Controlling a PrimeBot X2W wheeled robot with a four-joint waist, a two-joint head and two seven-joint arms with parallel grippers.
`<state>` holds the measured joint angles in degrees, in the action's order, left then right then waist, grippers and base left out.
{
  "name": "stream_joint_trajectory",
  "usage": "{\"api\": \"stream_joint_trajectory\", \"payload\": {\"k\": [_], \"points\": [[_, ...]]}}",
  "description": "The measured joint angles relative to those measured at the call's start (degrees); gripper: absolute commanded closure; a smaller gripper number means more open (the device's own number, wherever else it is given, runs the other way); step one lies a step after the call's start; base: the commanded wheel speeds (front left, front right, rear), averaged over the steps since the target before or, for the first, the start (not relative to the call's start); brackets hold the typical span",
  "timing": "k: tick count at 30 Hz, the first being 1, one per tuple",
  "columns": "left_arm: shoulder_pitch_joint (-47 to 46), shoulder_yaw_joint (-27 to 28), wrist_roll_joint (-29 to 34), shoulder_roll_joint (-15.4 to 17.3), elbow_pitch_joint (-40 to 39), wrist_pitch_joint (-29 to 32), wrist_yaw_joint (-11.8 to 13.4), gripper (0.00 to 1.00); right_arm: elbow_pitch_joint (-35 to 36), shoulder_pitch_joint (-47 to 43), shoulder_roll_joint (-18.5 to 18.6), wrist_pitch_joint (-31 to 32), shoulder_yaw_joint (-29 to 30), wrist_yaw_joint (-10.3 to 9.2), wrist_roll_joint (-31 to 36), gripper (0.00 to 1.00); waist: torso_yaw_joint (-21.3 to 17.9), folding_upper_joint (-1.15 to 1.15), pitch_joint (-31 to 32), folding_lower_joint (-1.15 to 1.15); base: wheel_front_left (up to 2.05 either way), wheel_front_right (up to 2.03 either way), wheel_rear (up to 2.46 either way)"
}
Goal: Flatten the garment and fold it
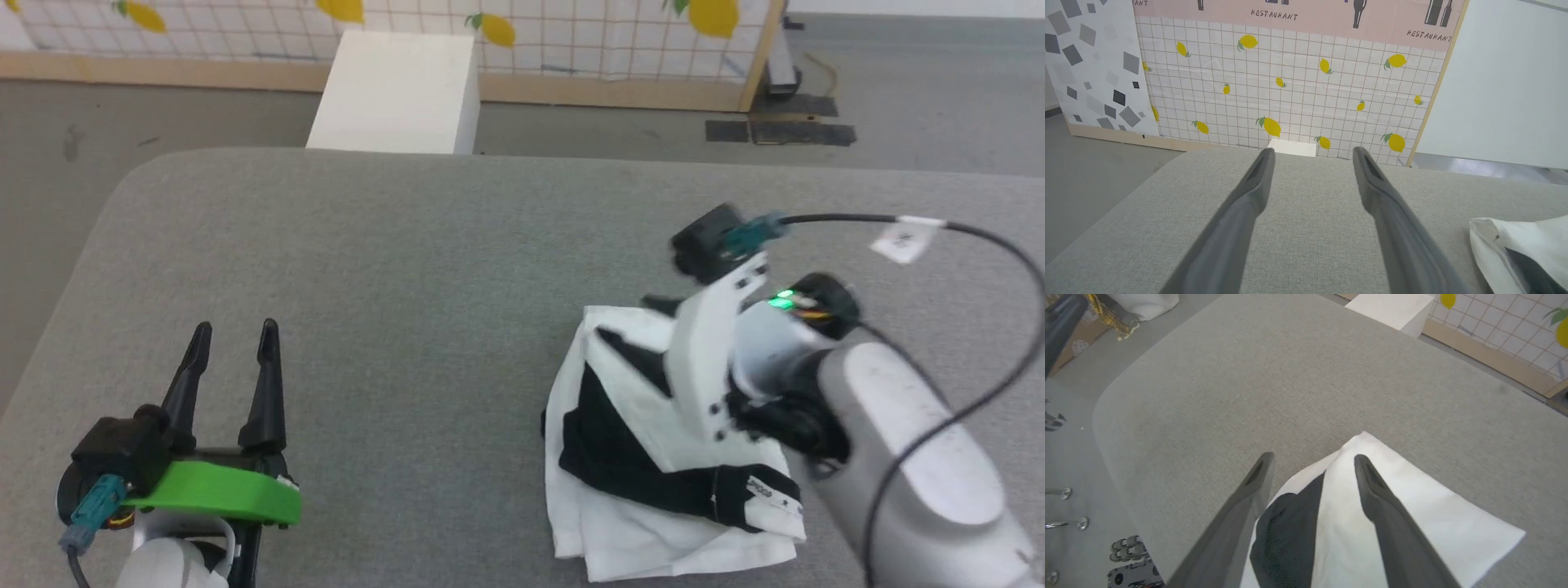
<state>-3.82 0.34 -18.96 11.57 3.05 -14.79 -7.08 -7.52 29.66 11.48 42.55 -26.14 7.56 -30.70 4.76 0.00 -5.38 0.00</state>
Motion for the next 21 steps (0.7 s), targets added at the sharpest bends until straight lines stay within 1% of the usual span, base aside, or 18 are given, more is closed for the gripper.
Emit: {"api": "stream_joint_trajectory", "payload": {"k": [3, 5, 6, 9, 11, 16, 21], "points": [[0.52, 0.54, 0.30, -0.31, -0.37, 0.00, 0.00, 0.00, 1.81, -2.20, 1.09, -0.78, 5.80, 0.00, 5.23, 0.00, -1.40, 0.00, 0.79, 0.00, 0.00, 0.00, 0.00], [0.81, 0.54, 0.32, -0.43, -0.58, 0.00, 0.00, 0.00, 2.96, -4.76, 1.09, -0.71, 9.62, 0.00, 8.14, 0.00, -2.28, 0.00, 1.12, 0.00, 0.00, 0.00, 0.00], [0.91, 0.42, 0.32, -0.46, -0.64, 0.00, 0.00, 0.00, 3.75, -6.32, 0.94, -0.65, 11.40, 0.00, 10.16, 0.00, -2.76, 0.00, 1.24, 0.00, 0.00, 0.00, 0.00], [0.91, 0.20, 0.31, -0.47, -0.77, 0.00, 0.00, 0.00, 5.28, -10.51, -0.47, 0.49, 15.94, 0.00, 13.55, 0.00, -3.80, 0.00, 1.24, 0.00, 0.00, 0.00, 0.00], [0.89, 0.12, 0.31, -0.47, -0.86, 0.00, 0.00, 0.00, 5.70, -12.96, -1.49, 1.78, 17.62, 0.00, 15.22, 0.00, -4.12, 0.00, 0.88, 0.00, 0.00, 0.00, 0.00], [0.77, -0.40, 0.22, -0.31, -0.86, 0.00, 0.00, 0.00, 5.44, -16.35, -4.33, 2.31, 20.57, 0.00, 18.94, 0.00, -4.09, 0.00, -0.74, 0.00, 0.00, 0.00, 0.00], [0.32, -0.64, 0.08, 0.15, -0.90, 0.00, 0.00, 0.00, 1.96, -16.88, -6.37, 1.71, 21.34, 0.00, 21.75, 0.00, -3.52, 0.00, -2.33, 0.00, 0.00, 0.00, 0.00]]}}
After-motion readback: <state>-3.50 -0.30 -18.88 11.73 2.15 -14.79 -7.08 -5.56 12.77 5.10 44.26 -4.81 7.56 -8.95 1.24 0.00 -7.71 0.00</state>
